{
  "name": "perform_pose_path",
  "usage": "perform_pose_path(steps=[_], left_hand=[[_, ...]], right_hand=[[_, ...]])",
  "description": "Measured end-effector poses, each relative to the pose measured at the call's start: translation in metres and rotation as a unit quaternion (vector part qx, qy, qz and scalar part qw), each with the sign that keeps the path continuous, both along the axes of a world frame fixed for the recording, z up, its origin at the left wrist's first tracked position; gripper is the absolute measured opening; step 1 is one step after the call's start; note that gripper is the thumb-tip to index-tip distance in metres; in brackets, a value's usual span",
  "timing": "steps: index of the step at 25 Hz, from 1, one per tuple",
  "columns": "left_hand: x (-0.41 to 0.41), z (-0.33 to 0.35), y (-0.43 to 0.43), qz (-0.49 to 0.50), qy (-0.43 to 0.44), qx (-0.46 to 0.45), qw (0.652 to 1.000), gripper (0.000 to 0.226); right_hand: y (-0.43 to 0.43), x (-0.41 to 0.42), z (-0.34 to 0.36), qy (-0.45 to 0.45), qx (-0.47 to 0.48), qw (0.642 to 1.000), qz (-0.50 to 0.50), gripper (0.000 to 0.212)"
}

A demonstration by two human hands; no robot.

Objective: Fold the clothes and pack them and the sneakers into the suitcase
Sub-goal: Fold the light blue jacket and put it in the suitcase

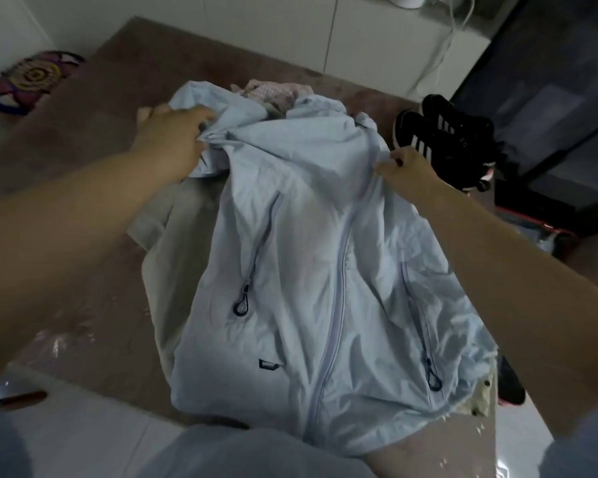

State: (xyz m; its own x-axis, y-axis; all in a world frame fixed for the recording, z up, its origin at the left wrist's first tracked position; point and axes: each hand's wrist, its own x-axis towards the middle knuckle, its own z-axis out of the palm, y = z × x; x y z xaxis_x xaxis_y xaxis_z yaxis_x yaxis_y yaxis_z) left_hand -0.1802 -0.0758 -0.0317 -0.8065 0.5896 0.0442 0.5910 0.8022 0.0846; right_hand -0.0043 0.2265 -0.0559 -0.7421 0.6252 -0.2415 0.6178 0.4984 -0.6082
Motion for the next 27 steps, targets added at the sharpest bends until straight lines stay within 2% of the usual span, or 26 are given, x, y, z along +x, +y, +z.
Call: perform_pose_path(steps=[3, 4, 6, 8, 9, 10, 12, 13, 14, 15, 16, 19, 21, 22, 24, 25, 27], left_hand=[[0.011, 0.002, -0.013, -0.011, -0.035, -0.064, 0.997, 0.034], [0.014, 0.003, -0.019, -0.024, -0.047, -0.104, 0.993, 0.033], [0.019, 0.006, -0.029, -0.039, -0.093, -0.206, 0.973, 0.028], [0.018, 0.019, -0.028, -0.054, -0.148, -0.303, 0.94, 0.017], [0.015, 0.026, -0.021, -0.069, -0.155, -0.303, 0.938, 0.011], [0.011, 0.031, -0.008, -0.09, -0.157, -0.258, 0.949, 0.007], [0.011, 0.036, 0.038, -0.069, -0.185, -0.032, 0.98, 0.035], [0.014, 0.033, 0.067, -0.044, -0.205, 0.081, 0.974, 0.043], [0.021, 0.031, 0.097, -0.041, -0.205, 0.151, 0.966, 0.041], [0.028, 0.025, 0.123, -0.048, -0.196, 0.175, 0.964, 0.036], [0.034, 0.017, 0.147, -0.053, -0.201, 0.169, 0.963, 0.034], [0.042, -0.004, 0.19, -0.04, -0.231, 0.109, 0.966, 0.069], [0.045, -0.014, 0.204, -0.07, -0.226, 0.083, 0.968, 0.081], [0.048, -0.019, 0.208, -0.092, -0.228, 0.067, 0.967, 0.081], [0.053, -0.024, 0.214, -0.126, -0.218, 0.047, 0.967, 0.064], [0.054, -0.022, 0.213, -0.133, -0.201, 0.057, 0.969, 0.053], [0.052, -0.01, 0.206, -0.144, -0.193, 0.114, 0.964, 0.038]], right_hand=[[0.005, -0.032, -0.008, 0.006, -0.064, 0.997, -0.036, 0.076], [0.004, -0.034, -0.008, 0.011, -0.071, 0.997, -0.021, 0.08], [-0.003, -0.032, -0.009, 0.015, -0.03, 0.999, 0.035, 0.061], [-0.015, -0.019, -0.009, 0.035, 0.073, 0.992, 0.092, 0.031], [-0.024, -0.007, -0.009, 0.074, 0.131, 0.98, 0.127, 0.021], [-0.033, 0.007, -0.011, 0.128, 0.187, 0.96, 0.162, 0.014], [-0.047, 0.032, -0.017, 0.206, 0.261, 0.921, 0.205, 0.01], [-0.053, 0.042, -0.02, 0.214, 0.279, 0.913, 0.208, 0.01], [-0.06, 0.051, -0.023, 0.212, 0.291, 0.911, 0.202, 0.01], [-0.067, 0.059, -0.026, 0.208, 0.301, 0.909, 0.2, 0.011], [-0.074, 0.067, -0.029, 0.204, 0.315, 0.905, 0.2, 0.013], [-0.103, 0.099, -0.045, 0.185, 0.328, 0.894, 0.243, 0.015], [-0.125, 0.116, -0.052, 0.175, 0.308, 0.896, 0.269, 0.017], [-0.134, 0.121, -0.052, 0.169, 0.295, 0.899, 0.276, 0.018], [-0.139, 0.124, -0.042, 0.163, 0.265, 0.911, 0.271, 0.009], [-0.136, 0.121, -0.032, 0.169, 0.238, 0.924, 0.249, 0.004], [-0.113, 0.107, -0.006, 0.136, 0.139, 0.969, 0.15, 0.017]])
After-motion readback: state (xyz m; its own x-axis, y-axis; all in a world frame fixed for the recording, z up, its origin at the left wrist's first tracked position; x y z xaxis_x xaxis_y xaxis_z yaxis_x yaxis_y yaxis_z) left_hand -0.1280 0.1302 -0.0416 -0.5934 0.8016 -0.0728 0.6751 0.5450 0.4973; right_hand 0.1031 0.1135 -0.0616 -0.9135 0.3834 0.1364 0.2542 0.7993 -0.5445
